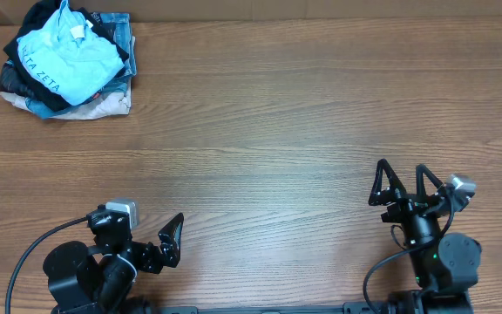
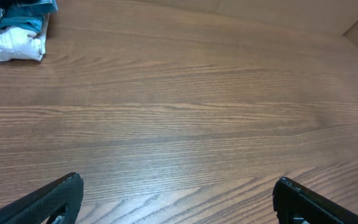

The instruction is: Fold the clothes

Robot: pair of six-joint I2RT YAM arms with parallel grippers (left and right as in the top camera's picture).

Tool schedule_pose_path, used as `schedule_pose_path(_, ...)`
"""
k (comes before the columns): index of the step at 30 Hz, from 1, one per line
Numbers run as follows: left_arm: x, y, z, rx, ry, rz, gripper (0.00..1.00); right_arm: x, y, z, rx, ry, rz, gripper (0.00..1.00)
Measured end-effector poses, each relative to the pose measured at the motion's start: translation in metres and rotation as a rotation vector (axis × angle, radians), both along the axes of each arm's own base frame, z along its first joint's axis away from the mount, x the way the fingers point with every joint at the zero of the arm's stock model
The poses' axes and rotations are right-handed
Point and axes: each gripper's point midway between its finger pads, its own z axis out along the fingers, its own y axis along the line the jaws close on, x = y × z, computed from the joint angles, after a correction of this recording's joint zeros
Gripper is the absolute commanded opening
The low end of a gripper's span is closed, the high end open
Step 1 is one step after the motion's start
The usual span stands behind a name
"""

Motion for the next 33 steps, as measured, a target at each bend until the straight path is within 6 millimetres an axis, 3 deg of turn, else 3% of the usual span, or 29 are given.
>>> schedule_pose_path(7, 0.0, 0.0, 0.0, 0.0, 0.0, 0.0, 1.0, -0.001, 0.0, -0.004, 0.007, -0.151, 0.0, 1.0)
schedule_pose_path(14, 0.0, 0.0, 0.0, 0.0, 0.0, 0.0, 1.0, -0.005, 0.0, -0.018, 0.007, -0.158, -0.001, 1.0)
schedule_pose_path(19, 0.0, 0.0, 0.0, 0.0, 0.0, 0.0, 1.0, -0.009, 0.0, -0.011, -0.024, -0.193, -0.001, 1.0)
schedule_pose_path(23, 0.0, 0.0, 0.0, 0.0, 0.0, 0.0, 1.0, -0.008, 0.001, -0.021, -0.086, -0.159, 0.005, 1.0)
schedule_pose_path(27, 0.0, 0.0, 0.0, 0.0, 0.001, 0.0, 1.0, -0.007, 0.001, -0.05, -0.139, -0.045, 0.012, 1.0)
schedule_pose_path(33, 0.0, 0.0, 0.0, 0.0, 0.001, 0.0, 1.0, -0.007, 0.001, -0.051, -0.189, -0.047, 0.015, 1.0)
